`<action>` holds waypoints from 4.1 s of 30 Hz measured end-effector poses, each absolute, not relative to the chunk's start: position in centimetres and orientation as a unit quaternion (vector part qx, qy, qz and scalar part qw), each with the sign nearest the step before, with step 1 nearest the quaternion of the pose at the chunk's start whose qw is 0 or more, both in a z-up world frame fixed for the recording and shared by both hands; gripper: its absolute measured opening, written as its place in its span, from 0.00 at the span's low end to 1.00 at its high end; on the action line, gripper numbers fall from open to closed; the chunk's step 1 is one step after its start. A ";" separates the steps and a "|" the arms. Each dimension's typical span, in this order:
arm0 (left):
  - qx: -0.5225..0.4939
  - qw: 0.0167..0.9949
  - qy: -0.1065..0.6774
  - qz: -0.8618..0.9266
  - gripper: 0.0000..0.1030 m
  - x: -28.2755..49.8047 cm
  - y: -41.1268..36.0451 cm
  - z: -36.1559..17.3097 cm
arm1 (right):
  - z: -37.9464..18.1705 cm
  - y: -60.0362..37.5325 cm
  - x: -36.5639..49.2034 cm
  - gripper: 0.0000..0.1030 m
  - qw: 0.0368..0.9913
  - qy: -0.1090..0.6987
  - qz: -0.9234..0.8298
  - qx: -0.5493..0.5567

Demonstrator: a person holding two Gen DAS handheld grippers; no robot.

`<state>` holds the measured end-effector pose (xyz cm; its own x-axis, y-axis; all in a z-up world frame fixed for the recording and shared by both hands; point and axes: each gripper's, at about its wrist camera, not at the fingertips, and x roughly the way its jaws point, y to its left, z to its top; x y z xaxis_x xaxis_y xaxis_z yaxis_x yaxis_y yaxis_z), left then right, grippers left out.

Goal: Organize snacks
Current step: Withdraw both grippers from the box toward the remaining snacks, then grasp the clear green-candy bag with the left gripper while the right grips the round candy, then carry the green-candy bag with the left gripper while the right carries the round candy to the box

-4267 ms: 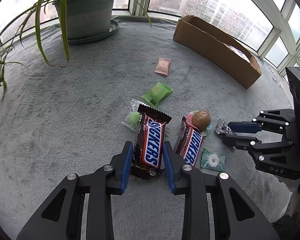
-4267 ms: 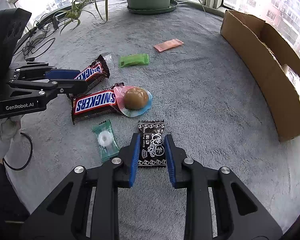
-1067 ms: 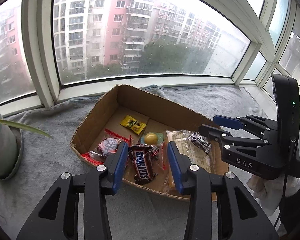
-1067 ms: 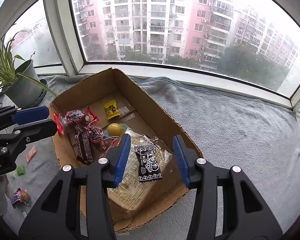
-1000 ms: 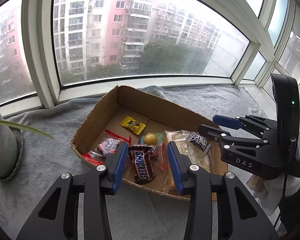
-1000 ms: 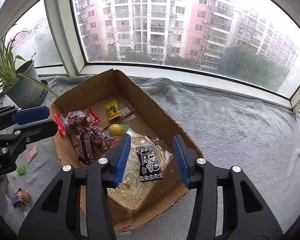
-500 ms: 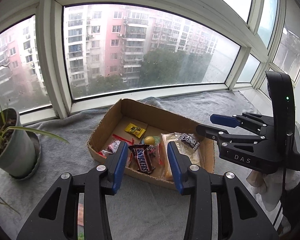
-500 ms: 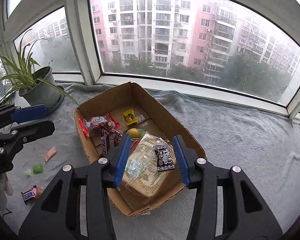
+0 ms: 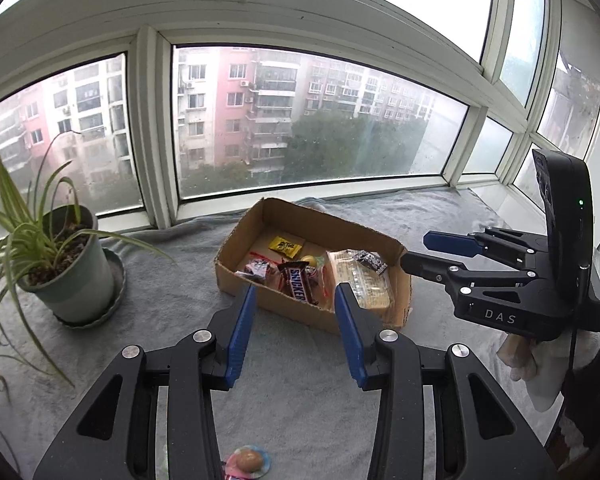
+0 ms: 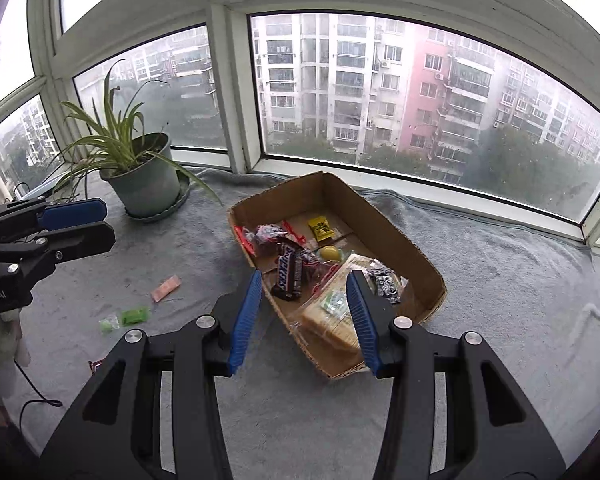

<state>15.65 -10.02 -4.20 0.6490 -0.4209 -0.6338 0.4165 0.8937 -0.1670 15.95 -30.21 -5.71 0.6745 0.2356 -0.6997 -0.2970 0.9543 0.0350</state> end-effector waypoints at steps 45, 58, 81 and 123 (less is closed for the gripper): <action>-0.049 0.859 0.493 -0.131 0.36 10.7 2.5 -18.6 | -19.7 -13.7 12.4 0.37 0.802 0.507 0.302 -0.097; -0.003 0.855 0.501 -0.136 0.31 11.6 0.9 -20.3 | -20.9 -12.7 12.5 0.34 0.796 0.510 0.305 -0.117; -0.025 0.866 0.485 -0.116 0.20 11.4 2.1 -19.3 | -18.9 -14.5 12.1 0.30 0.815 0.488 0.298 -0.094; -0.001 0.898 0.379 -0.225 0.20 22.0 -11.9 -8.9 | -10.7 -32.5 24.7 0.30 0.901 0.416 0.124 -0.014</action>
<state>21.96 -11.94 -8.94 0.6123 -0.4036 -0.6799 0.4029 0.8991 -0.1710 24.69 -32.50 -10.72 0.6224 0.2127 -0.7533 -0.2355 0.9687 0.0790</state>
